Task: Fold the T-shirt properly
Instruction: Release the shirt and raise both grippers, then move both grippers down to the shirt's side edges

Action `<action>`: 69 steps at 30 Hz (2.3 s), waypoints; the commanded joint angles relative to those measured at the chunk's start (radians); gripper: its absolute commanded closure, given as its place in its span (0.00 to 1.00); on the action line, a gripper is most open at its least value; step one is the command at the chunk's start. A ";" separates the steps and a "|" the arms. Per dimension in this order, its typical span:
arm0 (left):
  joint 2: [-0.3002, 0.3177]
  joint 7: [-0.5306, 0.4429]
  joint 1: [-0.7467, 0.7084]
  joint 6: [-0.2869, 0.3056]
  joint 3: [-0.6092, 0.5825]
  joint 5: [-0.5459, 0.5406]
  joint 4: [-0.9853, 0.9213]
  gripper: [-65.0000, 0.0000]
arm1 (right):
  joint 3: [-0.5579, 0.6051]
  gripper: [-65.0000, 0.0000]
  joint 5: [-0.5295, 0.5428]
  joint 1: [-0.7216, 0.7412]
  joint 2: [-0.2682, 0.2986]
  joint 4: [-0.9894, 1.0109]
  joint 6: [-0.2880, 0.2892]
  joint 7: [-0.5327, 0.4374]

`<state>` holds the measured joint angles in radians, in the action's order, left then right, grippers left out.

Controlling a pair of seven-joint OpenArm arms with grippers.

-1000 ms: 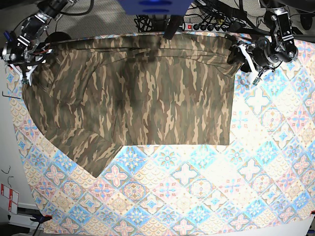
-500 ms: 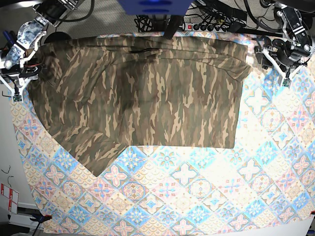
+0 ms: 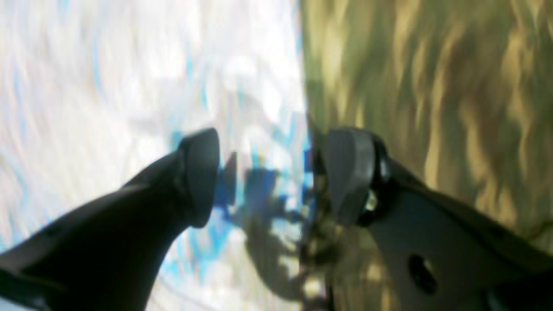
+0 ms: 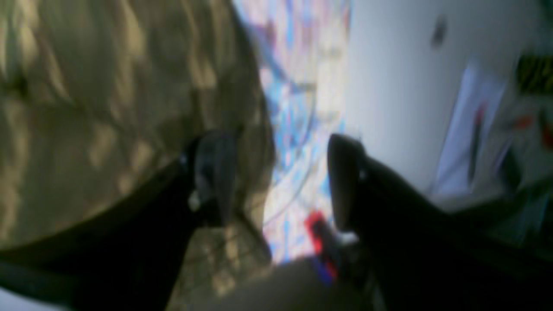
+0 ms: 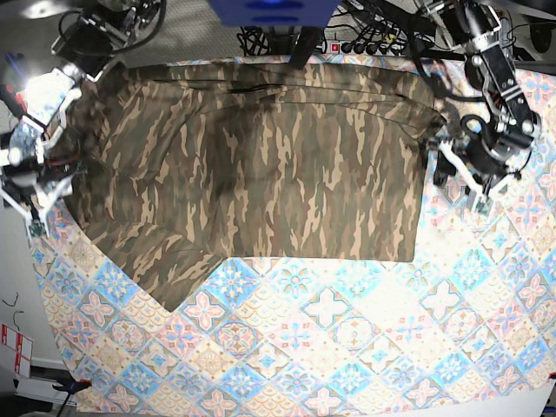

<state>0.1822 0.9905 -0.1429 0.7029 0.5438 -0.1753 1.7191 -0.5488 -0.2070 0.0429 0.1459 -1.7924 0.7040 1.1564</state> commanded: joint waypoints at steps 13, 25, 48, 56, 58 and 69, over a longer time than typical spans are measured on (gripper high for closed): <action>0.013 -0.008 0.088 -0.005 -0.110 -0.002 -0.057 0.40 | 0.092 0.49 -0.311 0.407 0.030 0.584 -0.006 -0.273; 0.015 -0.008 0.088 -0.005 -0.109 -0.003 -0.106 0.40 | -0.053 0.39 -0.532 0.651 0.154 1.310 -0.006 -0.840; 0.017 -0.008 0.231 -0.005 -0.107 0.078 -0.215 0.40 | -0.017 0.31 -0.535 0.582 0.186 1.580 -0.006 -1.041; 0.015 -0.014 0.454 -0.005 -0.109 0.227 -0.468 0.41 | -0.017 0.31 -0.533 0.581 0.154 1.574 -0.006 -0.995; 0.015 -0.014 0.466 -0.005 -0.109 0.224 -0.469 0.41 | -0.020 0.31 -0.530 0.582 0.157 1.569 -0.006 -0.995; 0.017 -0.015 0.444 -0.005 -0.109 0.230 -0.469 0.41 | -0.173 0.31 -0.529 0.579 0.275 1.425 -0.006 -0.999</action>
<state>0.1848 0.9913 0.2779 0.7010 0.4351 0.0608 1.2350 -0.7200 -0.7521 0.5915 0.4110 -0.3542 0.6949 0.1780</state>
